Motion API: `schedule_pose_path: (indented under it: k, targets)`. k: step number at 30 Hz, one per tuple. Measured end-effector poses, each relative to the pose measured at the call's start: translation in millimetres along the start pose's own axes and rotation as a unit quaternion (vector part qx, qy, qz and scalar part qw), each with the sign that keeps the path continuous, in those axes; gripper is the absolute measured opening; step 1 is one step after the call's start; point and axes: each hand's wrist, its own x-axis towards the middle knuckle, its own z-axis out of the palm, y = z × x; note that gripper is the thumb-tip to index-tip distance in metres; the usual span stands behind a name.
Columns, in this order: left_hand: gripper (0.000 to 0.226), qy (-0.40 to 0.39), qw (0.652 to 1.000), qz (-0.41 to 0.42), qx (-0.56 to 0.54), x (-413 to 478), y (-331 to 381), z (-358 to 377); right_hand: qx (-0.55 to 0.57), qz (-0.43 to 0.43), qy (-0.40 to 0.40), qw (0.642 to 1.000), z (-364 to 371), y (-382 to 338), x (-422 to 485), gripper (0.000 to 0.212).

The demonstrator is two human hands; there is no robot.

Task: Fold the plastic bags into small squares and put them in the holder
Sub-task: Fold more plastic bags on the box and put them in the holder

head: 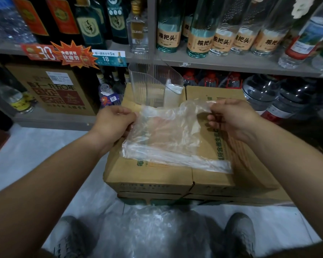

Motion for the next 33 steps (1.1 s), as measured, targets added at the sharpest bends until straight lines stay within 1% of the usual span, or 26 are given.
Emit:
schedule_pose_path:
  k: [2,6,8,10,13,16,21,24,26,29,31,32,33]
  targets:
    - [0.009,-0.034,0.999,-0.011,-0.027,1,3,0,0.008,0.007,-0.006,1.0,-3,1,0,0.005]
    - [0.011,-0.056,0.995,-0.053,-0.063,5,10,0,-0.016,0.013,-0.018,1.0,-9,6,-2,0.008]
    - [0.007,-0.07,0.993,-0.059,-0.079,5,9,2,-0.022,0.009,-0.029,0.999,-10,8,-4,0.01]
    - [0.015,-0.074,0.993,-0.047,-0.073,4,6,4,-0.027,0.001,-0.038,0.999,-9,9,-6,0.01]
    - [0.024,-0.051,0.998,-0.023,-0.033,5,-2,6,-0.037,-0.009,-0.045,0.998,-9,11,-8,0.006]
    - [0.02,-0.028,0.999,-0.01,-0.028,5,-3,5,-0.049,-0.012,-0.037,0.998,-13,12,-8,0.006]
    - [0.011,-0.011,1.0,-0.003,-0.015,10,-1,-12,-0.089,-0.013,0.033,0.995,-34,17,-4,0.009]
    - [0.01,-0.006,1.0,-0.001,0.008,9,-3,-13,-0.114,-0.005,0.041,0.993,-37,23,-3,0.011]
    - [0.012,0.009,1.0,0.01,0.023,7,-4,-9,-0.131,-0.017,0.045,0.99,-35,25,-4,0.015]
    - [0.018,0.013,1.0,0.009,0.007,8,-4,-6,-0.183,-0.049,0.065,0.98,-36,26,-3,0.016]
    - [0.02,0.02,1.0,0.01,-0.002,10,-5,-5,-0.228,-0.061,0.086,0.968,-36,25,-1,0.012]
    - [0.021,0.035,0.998,0.031,0.032,10,-8,-4,-0.272,-0.064,0.095,0.955,-35,23,-1,0.02]
    - [0.022,0.051,0.99,0.071,0.109,8,-11,-4,-0.333,-0.067,0.102,0.935,-33,22,-3,0.034]
